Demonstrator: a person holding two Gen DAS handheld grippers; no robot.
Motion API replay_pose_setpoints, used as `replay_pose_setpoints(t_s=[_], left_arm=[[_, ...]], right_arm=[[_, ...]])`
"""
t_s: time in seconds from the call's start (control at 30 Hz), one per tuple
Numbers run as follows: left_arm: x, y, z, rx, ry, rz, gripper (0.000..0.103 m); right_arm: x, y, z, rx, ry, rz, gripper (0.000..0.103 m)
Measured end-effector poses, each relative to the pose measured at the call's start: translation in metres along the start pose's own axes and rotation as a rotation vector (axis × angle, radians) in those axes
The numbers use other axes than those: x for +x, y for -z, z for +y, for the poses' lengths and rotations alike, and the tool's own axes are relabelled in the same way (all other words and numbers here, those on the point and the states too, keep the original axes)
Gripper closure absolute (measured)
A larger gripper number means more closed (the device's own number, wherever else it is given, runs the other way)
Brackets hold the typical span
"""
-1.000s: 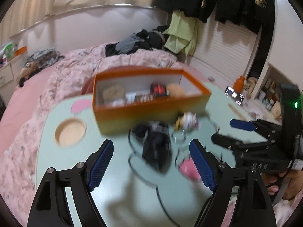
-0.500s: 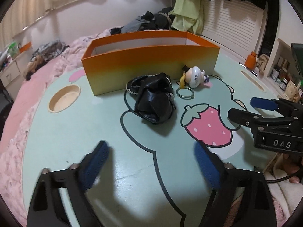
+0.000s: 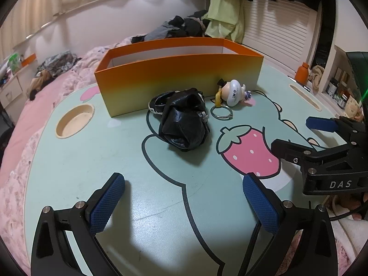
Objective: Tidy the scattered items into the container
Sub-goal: 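Grasp the black leather pouch with the left gripper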
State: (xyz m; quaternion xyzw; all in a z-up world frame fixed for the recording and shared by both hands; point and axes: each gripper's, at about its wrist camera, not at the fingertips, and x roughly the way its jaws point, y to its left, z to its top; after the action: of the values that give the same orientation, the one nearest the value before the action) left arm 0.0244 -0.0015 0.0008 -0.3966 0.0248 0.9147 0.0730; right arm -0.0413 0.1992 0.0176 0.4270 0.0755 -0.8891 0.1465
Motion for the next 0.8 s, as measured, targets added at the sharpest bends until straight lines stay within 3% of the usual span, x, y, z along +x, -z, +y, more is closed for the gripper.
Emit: replay_pose_setpoints(t_s=[0.13, 0.37, 0.43, 0.5, 0.6, 0.8], left_arm=[[-0.003, -0.007, 0.003, -0.005, 0.039, 0.008, 0.006], [-0.005, -0.046, 0.015, -0.037, 0.027, -0.054, 0.012], [0.004, -0.057, 0.019, -0.061, 0.04, -0.041, 0.026], [0.015, -0.065, 0.021, -0.073, 0.061, -0.011, 0.029], [0.034, -0.069, 0.022, -0.09, 0.102, 0.05, 0.045], [0.04, -0.064, 0.016, -0.06, 0.124, 0.056, 0.068]], right_arm=[[0.0, 0.0, 0.0, 0.001, -0.002, 0.0, 0.0], [0.001, -0.001, -0.002, 0.001, -0.003, 0.0, 0.0], [0.001, -0.001, -0.002, 0.001, -0.004, 0.0, 0.0], [0.001, -0.001, -0.002, 0.001, -0.004, 0.0, 0.0], [0.001, -0.001, -0.001, 0.001, -0.004, 0.0, 0.0], [0.001, 0.0, 0.0, 0.0, -0.003, 0.0, 0.0]])
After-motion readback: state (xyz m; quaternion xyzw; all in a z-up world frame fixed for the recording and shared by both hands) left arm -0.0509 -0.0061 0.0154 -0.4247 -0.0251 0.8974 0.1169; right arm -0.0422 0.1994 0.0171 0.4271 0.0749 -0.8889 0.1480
